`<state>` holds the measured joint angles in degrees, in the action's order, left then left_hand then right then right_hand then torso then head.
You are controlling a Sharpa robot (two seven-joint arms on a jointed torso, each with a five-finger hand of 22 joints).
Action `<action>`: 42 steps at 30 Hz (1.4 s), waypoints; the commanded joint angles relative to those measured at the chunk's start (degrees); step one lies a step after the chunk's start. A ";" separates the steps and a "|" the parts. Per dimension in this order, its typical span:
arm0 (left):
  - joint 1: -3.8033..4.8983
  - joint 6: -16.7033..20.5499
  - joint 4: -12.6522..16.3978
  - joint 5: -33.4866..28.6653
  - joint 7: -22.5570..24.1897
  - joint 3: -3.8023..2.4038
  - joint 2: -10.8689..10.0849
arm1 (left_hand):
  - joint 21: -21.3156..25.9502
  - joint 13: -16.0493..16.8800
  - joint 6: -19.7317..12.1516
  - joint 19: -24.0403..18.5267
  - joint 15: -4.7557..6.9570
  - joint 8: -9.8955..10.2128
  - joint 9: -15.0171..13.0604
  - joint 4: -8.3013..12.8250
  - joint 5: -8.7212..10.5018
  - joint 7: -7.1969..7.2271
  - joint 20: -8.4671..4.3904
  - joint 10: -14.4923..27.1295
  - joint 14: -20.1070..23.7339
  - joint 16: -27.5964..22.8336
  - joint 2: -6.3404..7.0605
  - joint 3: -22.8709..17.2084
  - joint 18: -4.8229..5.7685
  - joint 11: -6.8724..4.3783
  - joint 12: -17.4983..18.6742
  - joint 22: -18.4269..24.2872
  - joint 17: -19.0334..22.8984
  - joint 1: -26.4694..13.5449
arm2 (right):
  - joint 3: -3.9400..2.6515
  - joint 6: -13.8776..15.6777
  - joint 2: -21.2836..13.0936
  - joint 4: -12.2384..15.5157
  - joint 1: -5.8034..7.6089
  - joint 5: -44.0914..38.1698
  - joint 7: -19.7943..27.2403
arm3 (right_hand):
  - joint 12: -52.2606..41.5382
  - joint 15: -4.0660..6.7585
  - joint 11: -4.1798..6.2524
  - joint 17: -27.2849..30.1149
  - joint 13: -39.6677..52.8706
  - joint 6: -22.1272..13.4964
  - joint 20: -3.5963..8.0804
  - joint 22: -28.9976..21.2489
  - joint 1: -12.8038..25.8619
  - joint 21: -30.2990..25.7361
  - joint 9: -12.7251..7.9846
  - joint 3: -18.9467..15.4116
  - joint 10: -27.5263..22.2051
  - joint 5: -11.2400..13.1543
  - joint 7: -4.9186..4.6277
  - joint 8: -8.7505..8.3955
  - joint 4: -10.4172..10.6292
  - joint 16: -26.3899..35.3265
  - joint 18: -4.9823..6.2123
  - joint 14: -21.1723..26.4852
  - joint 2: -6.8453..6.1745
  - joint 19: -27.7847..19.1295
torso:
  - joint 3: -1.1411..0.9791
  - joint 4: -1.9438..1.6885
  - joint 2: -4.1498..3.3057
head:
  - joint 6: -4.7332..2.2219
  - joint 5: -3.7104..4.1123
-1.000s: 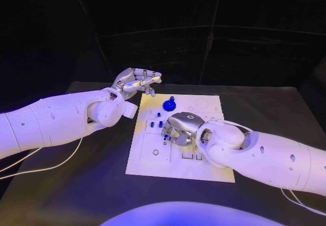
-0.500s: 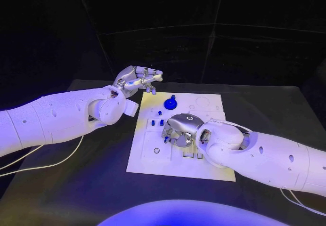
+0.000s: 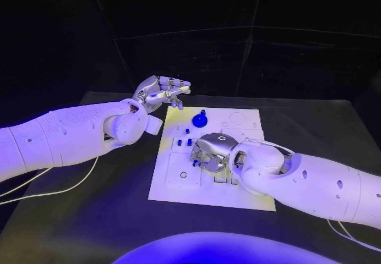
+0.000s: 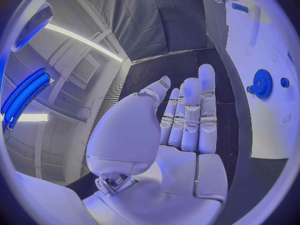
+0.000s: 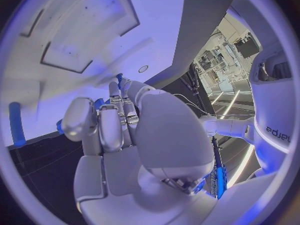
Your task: Assemble the parts on the task board
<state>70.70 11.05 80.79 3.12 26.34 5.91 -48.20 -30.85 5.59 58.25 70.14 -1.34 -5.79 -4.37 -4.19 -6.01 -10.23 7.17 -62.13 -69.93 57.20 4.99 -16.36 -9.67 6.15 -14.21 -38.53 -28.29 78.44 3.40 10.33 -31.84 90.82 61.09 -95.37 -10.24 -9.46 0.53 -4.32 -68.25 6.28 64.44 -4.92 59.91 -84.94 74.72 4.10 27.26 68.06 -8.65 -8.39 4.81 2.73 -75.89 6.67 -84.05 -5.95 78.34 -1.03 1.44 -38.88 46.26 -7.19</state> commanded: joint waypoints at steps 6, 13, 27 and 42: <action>0.08 -0.84 0.07 -0.22 0.54 -0.05 -0.01 | 0.23 0.09 -0.27 0.21 0.09 -0.34 0.06 0.20 0.15 -0.27 -0.31 0.42 0.50 0.15 -0.04 0.21 -0.76 0.08 -0.28 0.05 0.05 0.37 | 0.10 -2.29 0.61 -0.22 -0.05 -1.32 -0.40 | 0.34 0.18 0.09 0.18 0.01 0.16 -0.17 0.06 0.66 0.27 0.08 0.25 0.34 -0.32 -0.12 -0.08 -0.17 0.31 -1.13 -2.25 -0.03 0.32 | 0.02 0.02 0.00 | 0.11 0.02; 0.09 -0.96 0.14 -0.22 0.45 -0.05 -0.07 | 0.23 0.09 -0.27 0.21 0.09 -0.34 0.06 0.20 0.15 -0.27 -0.31 0.42 0.50 0.15 -0.04 0.21 -0.76 0.08 -0.28 0.05 0.05 0.37 | 1.58 -3.36 0.71 -0.14 -0.08 -2.24 -2.18 | 0.54 0.12 0.04 0.62 -0.07 -0.01 -0.24 -0.14 1.64 0.23 0.04 0.04 0.18 0.02 -0.15 -0.26 -0.20 0.55 -1.08 -2.15 -0.23 0.11 | 0.05 -0.07 0.01 | 0.18 0.15; 0.10 -0.78 0.22 -0.22 0.43 -0.06 -0.22 | 0.28 0.10 -0.35 0.23 0.06 -0.36 0.07 0.23 0.14 -0.30 -0.29 0.53 0.55 0.17 -0.08 0.23 -0.75 0.11 -0.35 0.10 0.10 0.43 | 2.25 1.36 0.55 -0.08 -0.09 -2.72 -2.09 | 4.44 -1.87 -2.47 8.18 -2.47 -5.08 -2.01 -8.51 4.84 -4.53 -0.30 -0.10 -8.40 -0.92 -1.92 -1.04 -0.68 5.79 0.40 0.15 -2.37 -4.69 | 0.02 -0.10 0.04 | 0.08 0.07; 0.10 -0.84 0.18 -0.22 0.44 -0.05 -0.42 | 0.28 0.10 -0.35 0.23 0.06 -0.36 0.07 0.23 0.14 -0.30 -0.29 0.53 0.55 0.17 -0.08 0.23 -0.75 0.11 -0.35 0.10 0.10 0.43 | 2.12 12.34 -4.86 5.75 -0.02 -2.20 -0.21 | 2.66 -1.64 -2.14 7.63 -2.16 -5.24 -2.03 -7.11 5.80 -3.76 -0.22 -1.22 -8.53 -1.28 -1.52 -0.92 -0.97 5.05 0.22 -0.49 -2.95 -3.82 | 0.00 -0.02 0.13 | -0.34 0.14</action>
<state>70.71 10.79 80.89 3.11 26.30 5.90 -48.58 -30.85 5.62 58.04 70.14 -1.13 -5.79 -4.39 -4.19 -6.01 -10.43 7.17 -61.93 -69.72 57.20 4.99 -16.36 -9.67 6.35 -14.21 -38.50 -28.25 78.44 5.58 18.19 -36.49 95.99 60.90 -97.75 -11.17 -6.59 -0.82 -6.96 -60.58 4.07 59.21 -6.94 52.75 -79.51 70.73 3.95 26.29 59.44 -9.69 -10.14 3.78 1.78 -70.50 6.67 -83.94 -8.79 74.01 -1.04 1.40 -38.78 46.01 -7.13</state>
